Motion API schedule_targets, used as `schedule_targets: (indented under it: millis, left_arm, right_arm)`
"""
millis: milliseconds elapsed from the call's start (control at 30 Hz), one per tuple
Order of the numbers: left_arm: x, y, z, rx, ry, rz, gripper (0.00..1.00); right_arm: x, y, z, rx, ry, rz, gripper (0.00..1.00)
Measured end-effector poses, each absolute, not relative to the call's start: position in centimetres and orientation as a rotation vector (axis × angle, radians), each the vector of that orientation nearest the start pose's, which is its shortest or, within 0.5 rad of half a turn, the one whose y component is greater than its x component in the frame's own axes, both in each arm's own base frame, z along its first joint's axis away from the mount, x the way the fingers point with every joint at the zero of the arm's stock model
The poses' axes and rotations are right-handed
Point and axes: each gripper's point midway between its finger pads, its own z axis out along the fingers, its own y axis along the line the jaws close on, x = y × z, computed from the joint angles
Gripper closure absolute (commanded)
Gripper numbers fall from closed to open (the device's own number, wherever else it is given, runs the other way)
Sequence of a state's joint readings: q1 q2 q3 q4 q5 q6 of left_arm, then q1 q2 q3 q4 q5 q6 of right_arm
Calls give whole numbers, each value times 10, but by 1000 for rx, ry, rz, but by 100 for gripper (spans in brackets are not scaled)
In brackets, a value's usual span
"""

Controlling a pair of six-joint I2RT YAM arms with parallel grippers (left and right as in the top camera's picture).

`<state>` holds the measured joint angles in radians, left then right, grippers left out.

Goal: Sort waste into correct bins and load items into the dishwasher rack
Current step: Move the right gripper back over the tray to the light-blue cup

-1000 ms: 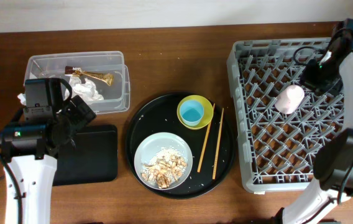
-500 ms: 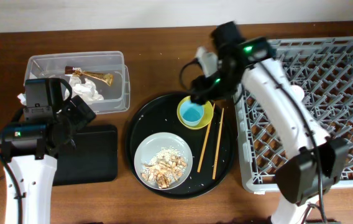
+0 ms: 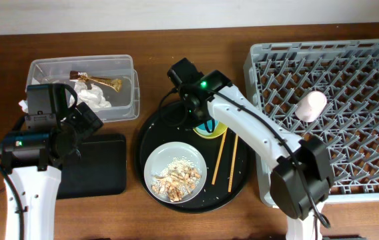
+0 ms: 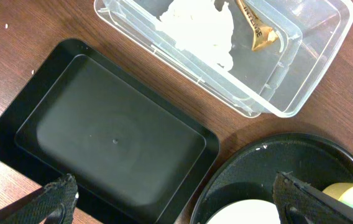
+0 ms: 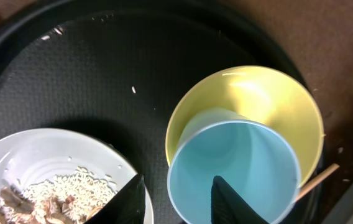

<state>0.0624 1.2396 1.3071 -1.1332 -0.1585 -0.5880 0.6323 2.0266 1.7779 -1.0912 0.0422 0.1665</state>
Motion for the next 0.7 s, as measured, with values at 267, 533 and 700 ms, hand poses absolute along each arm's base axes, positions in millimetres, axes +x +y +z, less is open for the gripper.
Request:
schedule_targets:
  millis: [267, 533, 700]
  left_arm:
    - [290, 45, 226, -885, 2460, 25, 1]
    - [290, 45, 226, -886, 2460, 25, 0]
    - [290, 45, 226, -885, 2460, 25, 1]
  right_arm:
    - [363, 256, 72, -625, 2921, 23, 61]
    - [364, 256, 72, -615, 2921, 20, 73]
    - [365, 253, 72, -612, 2915, -1, 70]
